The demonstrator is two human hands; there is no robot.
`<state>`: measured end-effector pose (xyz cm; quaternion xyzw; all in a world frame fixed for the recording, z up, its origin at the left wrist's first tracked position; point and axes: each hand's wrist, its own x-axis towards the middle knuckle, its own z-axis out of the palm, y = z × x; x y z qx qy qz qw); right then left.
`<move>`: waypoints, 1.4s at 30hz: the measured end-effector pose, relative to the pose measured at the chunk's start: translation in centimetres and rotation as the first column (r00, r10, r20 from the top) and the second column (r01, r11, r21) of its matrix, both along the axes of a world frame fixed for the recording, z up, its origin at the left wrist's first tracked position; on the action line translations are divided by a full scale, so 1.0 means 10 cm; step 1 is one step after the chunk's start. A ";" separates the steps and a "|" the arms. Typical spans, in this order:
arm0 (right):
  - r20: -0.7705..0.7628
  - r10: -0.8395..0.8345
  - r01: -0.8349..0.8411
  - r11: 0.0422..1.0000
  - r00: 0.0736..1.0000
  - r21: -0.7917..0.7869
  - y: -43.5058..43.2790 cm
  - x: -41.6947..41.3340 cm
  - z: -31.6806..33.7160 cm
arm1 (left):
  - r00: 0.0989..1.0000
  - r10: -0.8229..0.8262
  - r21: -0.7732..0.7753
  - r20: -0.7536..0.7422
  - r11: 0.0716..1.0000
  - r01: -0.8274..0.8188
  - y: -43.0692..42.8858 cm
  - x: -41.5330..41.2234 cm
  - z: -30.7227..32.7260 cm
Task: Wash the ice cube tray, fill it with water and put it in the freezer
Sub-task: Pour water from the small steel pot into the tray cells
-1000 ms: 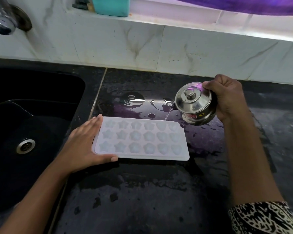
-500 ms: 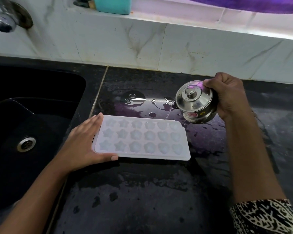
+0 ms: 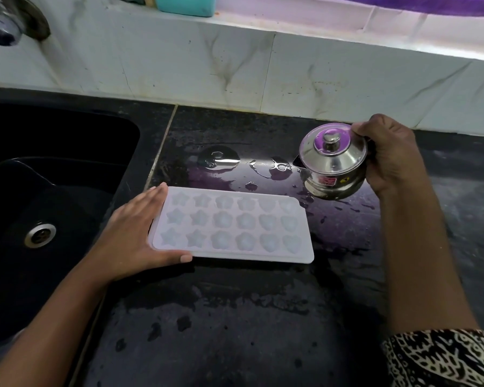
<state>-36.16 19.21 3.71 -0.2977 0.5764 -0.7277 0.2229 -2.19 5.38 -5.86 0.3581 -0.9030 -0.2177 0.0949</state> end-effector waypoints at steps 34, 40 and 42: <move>-0.147 -0.048 0.060 0.995 0.988 0.079 0.16 -0.13 0.10 | 0.999 -0.004 -0.027 -0.041 1.000 0.002 -0.02 0.02 -0.06; -0.154 -0.053 0.067 0.994 0.987 0.088 0.17 -0.13 0.10 | 1.000 -0.005 -0.043 -0.024 0.999 0.004 -0.04 0.02 -0.09; -0.154 -0.053 0.067 0.994 0.987 0.086 0.17 -0.14 0.10 | 1.000 -0.003 -0.044 -0.025 0.999 0.002 -0.05 0.03 -0.10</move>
